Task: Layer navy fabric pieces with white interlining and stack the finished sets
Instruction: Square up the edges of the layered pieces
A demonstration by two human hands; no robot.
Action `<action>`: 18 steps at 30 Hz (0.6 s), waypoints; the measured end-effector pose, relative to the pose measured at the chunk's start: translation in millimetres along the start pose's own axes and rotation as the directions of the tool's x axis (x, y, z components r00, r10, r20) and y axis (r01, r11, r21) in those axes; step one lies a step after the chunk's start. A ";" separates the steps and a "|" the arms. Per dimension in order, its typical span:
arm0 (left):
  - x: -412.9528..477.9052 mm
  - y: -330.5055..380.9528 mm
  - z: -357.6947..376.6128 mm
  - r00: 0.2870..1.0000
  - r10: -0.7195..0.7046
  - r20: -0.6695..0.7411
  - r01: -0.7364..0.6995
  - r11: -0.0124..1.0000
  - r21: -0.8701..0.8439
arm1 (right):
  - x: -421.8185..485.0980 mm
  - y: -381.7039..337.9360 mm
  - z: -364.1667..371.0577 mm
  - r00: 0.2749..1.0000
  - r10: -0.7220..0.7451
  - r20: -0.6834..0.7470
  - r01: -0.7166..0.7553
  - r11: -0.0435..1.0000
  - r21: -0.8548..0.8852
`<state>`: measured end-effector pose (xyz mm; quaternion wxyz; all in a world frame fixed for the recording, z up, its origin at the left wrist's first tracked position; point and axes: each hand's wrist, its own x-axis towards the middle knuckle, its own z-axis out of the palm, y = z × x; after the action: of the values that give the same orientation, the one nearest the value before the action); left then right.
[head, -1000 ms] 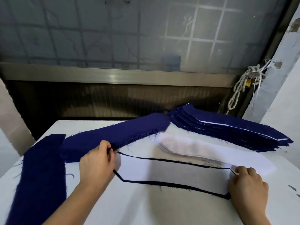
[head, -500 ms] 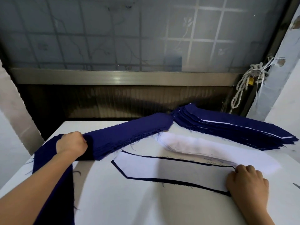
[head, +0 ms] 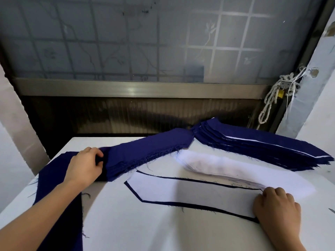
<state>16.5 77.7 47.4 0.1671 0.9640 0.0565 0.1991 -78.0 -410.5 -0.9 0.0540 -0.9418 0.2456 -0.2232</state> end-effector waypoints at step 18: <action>-26.6 65.8 32.5 0.967 -0.109 -0.230 -0.009 0.888 -0.461 | 0.3 -8.4 3.2 0.987 -0.009 -0.160 0.010 1.000 0.010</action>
<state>8.0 1.6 32.3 0.3862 0.8628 0.0535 0.3218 -72.6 -403.3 -1.9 0.0382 -0.9217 0.2434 -0.2996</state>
